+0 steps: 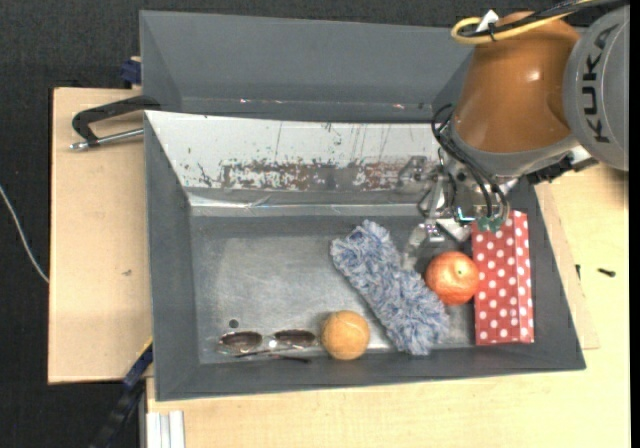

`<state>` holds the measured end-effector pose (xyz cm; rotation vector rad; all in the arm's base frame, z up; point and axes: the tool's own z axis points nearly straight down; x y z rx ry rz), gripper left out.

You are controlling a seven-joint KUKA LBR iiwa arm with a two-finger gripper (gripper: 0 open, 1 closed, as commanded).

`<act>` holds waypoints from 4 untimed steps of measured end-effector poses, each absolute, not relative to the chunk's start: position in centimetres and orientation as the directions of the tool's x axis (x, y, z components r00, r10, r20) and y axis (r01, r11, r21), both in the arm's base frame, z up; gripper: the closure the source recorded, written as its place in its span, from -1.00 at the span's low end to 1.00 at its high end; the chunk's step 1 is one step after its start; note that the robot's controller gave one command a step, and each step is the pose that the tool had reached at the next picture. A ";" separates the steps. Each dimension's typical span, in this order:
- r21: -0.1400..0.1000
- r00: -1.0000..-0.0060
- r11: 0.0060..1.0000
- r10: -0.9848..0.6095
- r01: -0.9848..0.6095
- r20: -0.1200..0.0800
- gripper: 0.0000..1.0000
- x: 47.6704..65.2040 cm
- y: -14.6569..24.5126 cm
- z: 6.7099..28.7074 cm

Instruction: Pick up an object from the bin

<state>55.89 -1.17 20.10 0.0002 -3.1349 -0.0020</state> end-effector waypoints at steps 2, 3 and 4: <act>0.001 -1.000 1.000 -0.001 -0.001 -0.002 -1.00 56.1 -1.2 20.6; 0.001 -1.000 1.000 -0.001 -0.001 -0.002 1.00 56.1 -1.2 20.6; 0.001 -1.000 1.000 -0.001 -0.001 -0.002 -1.00 56.1 -1.2 20.6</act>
Offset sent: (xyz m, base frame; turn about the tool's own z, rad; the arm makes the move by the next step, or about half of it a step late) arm 0.0000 0.0000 0.0000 0.0000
